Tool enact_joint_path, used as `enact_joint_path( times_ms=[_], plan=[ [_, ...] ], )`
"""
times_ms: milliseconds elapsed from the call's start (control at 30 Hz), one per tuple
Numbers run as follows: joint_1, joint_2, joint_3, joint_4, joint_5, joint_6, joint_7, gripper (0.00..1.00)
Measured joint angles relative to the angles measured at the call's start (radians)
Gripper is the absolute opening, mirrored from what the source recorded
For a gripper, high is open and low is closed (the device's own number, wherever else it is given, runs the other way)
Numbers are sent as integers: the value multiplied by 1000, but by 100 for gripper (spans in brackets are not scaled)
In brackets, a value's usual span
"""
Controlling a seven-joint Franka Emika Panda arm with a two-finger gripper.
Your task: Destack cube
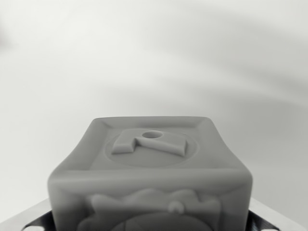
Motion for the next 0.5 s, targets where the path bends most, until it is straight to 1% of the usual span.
enact_joint_path(
  times_ms=[33,500],
  plan=[
    [-1,1,-1,0,0,1,-1,0],
    [-29,21,-38,3,0,17,-15,0]
  ],
)
